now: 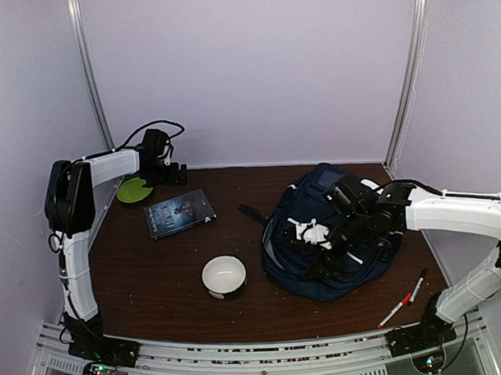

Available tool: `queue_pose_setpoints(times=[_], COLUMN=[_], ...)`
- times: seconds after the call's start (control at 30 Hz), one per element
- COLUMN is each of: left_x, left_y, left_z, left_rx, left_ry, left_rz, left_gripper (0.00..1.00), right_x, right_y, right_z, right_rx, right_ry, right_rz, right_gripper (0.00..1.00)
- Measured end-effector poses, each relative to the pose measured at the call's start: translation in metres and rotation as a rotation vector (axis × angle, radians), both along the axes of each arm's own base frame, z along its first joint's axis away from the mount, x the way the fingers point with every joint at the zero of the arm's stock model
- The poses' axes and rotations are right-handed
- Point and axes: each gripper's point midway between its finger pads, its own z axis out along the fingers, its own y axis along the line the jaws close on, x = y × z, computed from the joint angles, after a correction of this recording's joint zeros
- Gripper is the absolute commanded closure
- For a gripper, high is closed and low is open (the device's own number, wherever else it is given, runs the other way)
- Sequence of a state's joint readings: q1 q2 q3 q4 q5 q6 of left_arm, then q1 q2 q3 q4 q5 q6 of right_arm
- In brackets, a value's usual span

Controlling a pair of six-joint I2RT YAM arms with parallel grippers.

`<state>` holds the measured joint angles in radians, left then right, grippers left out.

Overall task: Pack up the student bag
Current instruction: Place the largest pocket of the student bag, then pick up the book from the center of the board.

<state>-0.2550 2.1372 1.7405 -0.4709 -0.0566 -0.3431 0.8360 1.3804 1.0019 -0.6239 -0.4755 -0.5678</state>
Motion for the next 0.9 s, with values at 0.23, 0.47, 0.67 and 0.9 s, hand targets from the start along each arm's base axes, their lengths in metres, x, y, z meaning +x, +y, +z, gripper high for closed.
queue_pose_setpoints(times=[0.23, 0.47, 0.67, 0.9], left_x=[0.017, 0.018, 0.010, 0.001], left_y=[0.006, -0.005, -0.005, -0.007], left_z=[-0.040, -0.060, -0.073, -0.075], left_rx=[-0.043, -0.126, -0.184, -0.206], left_ry=[0.104, 0.185, 0.255, 0.293], left_rz=[-0.003, -0.020, -0.017, -0.048], left_gripper=[0.02, 0.02, 0.02, 0.05], right_x=[0.000, -0.004, -0.005, -0.007], right_y=[0.003, 0.006, 0.006, 0.008], right_z=[0.002, -0.007, -0.009, -0.007], right_rx=[0.019, 0.010, 0.009, 0.020], right_ry=[0.010, 0.057, 0.067, 0.082], right_rz=[-0.012, 0.002, 0.002, 0.004], right_gripper=[0.32, 0.33, 0.33, 0.29])
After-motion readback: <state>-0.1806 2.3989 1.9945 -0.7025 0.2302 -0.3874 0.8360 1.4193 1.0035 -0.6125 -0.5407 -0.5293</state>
